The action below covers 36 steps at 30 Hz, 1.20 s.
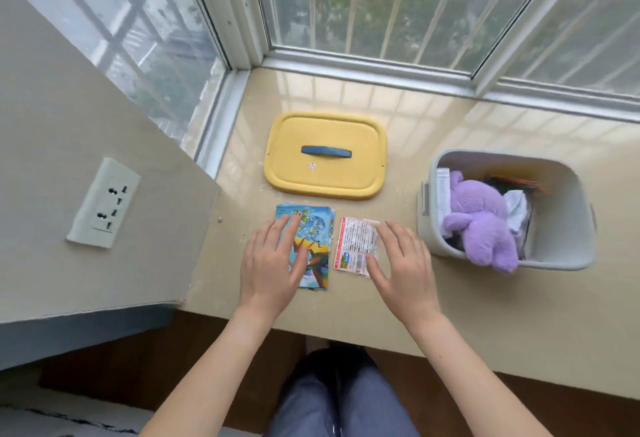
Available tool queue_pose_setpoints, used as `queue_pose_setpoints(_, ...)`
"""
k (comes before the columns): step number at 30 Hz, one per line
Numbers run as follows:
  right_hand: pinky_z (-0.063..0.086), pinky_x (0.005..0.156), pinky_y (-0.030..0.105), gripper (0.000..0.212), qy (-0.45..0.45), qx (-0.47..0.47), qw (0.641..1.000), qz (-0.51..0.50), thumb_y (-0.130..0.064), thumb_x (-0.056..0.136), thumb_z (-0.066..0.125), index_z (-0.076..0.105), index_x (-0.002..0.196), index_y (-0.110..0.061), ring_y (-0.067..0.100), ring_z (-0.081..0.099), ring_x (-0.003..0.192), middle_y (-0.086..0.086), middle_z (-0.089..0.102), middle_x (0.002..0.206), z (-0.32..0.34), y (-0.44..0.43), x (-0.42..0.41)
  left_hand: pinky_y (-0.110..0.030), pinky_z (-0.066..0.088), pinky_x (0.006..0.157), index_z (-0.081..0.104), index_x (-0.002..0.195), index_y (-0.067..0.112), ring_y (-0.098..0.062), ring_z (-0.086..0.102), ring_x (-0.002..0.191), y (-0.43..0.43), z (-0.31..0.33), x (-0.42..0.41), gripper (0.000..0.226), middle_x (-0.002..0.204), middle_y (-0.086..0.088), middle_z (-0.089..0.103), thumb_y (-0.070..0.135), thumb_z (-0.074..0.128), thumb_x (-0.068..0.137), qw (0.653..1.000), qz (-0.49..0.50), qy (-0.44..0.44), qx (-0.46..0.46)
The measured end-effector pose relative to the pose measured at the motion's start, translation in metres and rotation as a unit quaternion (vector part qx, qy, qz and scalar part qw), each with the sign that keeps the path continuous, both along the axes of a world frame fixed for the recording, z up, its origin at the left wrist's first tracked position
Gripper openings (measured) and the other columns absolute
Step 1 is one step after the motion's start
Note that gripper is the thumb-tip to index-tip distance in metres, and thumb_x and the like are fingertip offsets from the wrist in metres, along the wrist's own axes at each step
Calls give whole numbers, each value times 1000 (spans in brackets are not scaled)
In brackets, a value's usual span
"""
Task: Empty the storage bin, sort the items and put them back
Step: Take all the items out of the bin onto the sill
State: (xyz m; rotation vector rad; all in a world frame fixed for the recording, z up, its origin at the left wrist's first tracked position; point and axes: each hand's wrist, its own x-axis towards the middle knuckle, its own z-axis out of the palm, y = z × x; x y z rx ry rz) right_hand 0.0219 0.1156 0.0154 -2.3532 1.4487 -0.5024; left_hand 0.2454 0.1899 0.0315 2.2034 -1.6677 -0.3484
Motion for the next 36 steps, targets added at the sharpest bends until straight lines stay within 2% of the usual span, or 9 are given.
queue_pose_setpoints(3, 39, 100, 38, 49, -10, -46, 998, -36, -34, 89, 56, 60, 129, -7, 28, 54, 118, 11, 61, 128, 38, 20, -24, -39, 45, 95, 53, 135, 13, -23, 53, 119, 12, 33, -20, 51, 130, -5, 59, 40, 42, 93, 999, -28, 16, -33)
queue_pose_setpoints(7, 46, 95, 44, 49, 7, -43, 994, -101, -36, 88, 55, 63, 125, -6, 32, 60, 112, 12, 63, 123, 43, 45, -72, -31, 42, 87, 60, 127, 11, -18, 56, 108, 21, 42, -57, 47, 118, -2, 64, 35, 47, 89, 996, -66, 27, -58)
queue_pose_setpoints(12, 50, 90, 46, 52, 29, -21, 985, -166, -39, 87, 53, 63, 125, -6, 34, 60, 109, 14, 63, 121, 42, 45, -146, -34, 47, 87, 61, 125, 10, -20, 58, 102, 8, 38, -118, 47, 111, -2, 65, 37, 45, 90, 991, -126, 30, -41)
queue_pose_setpoints(17, 50, 89, 43, 53, 12, 4, 980, -197, -40, 87, 51, 62, 124, -6, 34, 60, 110, 14, 62, 124, 53, 3, -218, -36, 47, 83, 59, 125, 11, -24, 60, 99, -42, 39, -188, 47, 111, -3, 65, 40, 44, 91, 986, -161, 21, -24)
queue_pose_setpoints(23, 49, 95, 43, 57, -2, 61, 983, -175, -41, 87, 48, 57, 132, -8, 33, 55, 118, 14, 56, 134, 43, -64, -296, -38, 46, 85, 53, 130, 13, -26, 55, 99, -108, 35, -273, 50, 113, -4, 61, 42, 45, 91, 990, -118, 71, -9)
queue_pose_setpoints(25, 45, 100, 41, 55, -13, 77, 983, -166, -36, 87, 54, 55, 134, -8, 31, 52, 123, 14, 54, 136, 36, -85, -312, -40, 48, 85, 51, 131, 13, -28, 56, 102, -130, 28, -294, 51, 118, -6, 60, 42, 47, 89, 992, -103, 80, 2)
queue_pose_setpoints(29, 37, 108, 39, 56, -33, 114, 982, -148, -22, 87, 68, 51, 139, -7, 31, 45, 131, 17, 48, 141, 16, -123, -329, -37, 42, 89, 53, 131, 8, -32, 55, 108, -165, 9, -323, 60, 122, -14, 59, 46, 45, 86, 995, -69, 62, 33)
queue_pose_setpoints(34, 25, 113, 28, 61, -49, 183, 974, -125, -24, 91, 63, 40, 147, -12, 25, 33, 140, 13, 36, 150, -20, -159, -327, -47, 44, 93, 48, 137, 13, -40, 51, 115, -186, -33, -340, 76, 131, -21, 52, 59, 45, 76, 995, 3, 48, 92)
queue_pose_setpoints(36, 25, 111, 25, 63, -49, 208, 970, -116, -24, 92, 62, 37, 149, -15, 24, 31, 141, 11, 33, 152, -38, -169, -324, -48, 42, 95, 48, 138, 15, -41, 51, 115, -189, -50, -342, 80, 133, -21, 51, 62, 45, 73, 994, 12, 25, 109)
